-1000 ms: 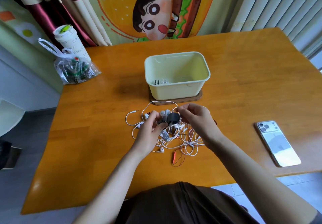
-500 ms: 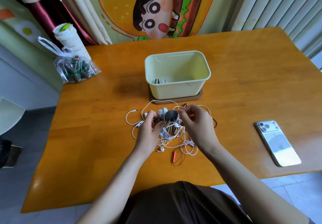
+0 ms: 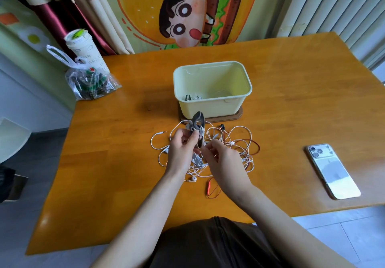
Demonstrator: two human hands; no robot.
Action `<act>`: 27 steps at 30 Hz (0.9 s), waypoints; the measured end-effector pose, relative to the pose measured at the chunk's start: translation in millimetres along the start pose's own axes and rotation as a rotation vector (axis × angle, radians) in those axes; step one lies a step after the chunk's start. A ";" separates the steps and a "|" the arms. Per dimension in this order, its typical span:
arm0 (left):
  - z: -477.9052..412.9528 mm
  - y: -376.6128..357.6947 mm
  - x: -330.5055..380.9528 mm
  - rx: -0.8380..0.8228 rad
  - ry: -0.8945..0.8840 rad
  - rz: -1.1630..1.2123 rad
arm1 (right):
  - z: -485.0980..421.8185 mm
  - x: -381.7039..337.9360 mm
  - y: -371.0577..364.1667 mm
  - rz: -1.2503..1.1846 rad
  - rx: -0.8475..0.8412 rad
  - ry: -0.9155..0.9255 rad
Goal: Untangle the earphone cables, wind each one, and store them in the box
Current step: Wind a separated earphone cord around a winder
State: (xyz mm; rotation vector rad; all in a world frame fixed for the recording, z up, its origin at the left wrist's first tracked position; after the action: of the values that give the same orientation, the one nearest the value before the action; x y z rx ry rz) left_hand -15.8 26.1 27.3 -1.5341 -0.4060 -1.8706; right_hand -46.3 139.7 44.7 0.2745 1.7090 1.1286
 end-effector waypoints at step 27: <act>6.2 -6.6 11.2 -0.029 0.554 0.565 | 2.0 20.3 5.1 0.090 0.159 0.125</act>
State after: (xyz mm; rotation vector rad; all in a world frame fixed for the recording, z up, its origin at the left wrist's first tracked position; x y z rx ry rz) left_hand -16.5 31.4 40.7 -0.9429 0.2835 -1.7344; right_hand -55.4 156.5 36.0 0.3896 1.9177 1.0954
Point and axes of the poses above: each hand's wrist, its own z-axis away from the middle knuckle, its own y-axis out of the back of the hand, x = y × z, the point moved 2 cm from there along -z, towards the middle knuckle, and after that the axes turned 13 degrees about z, right-handed, at the moved point
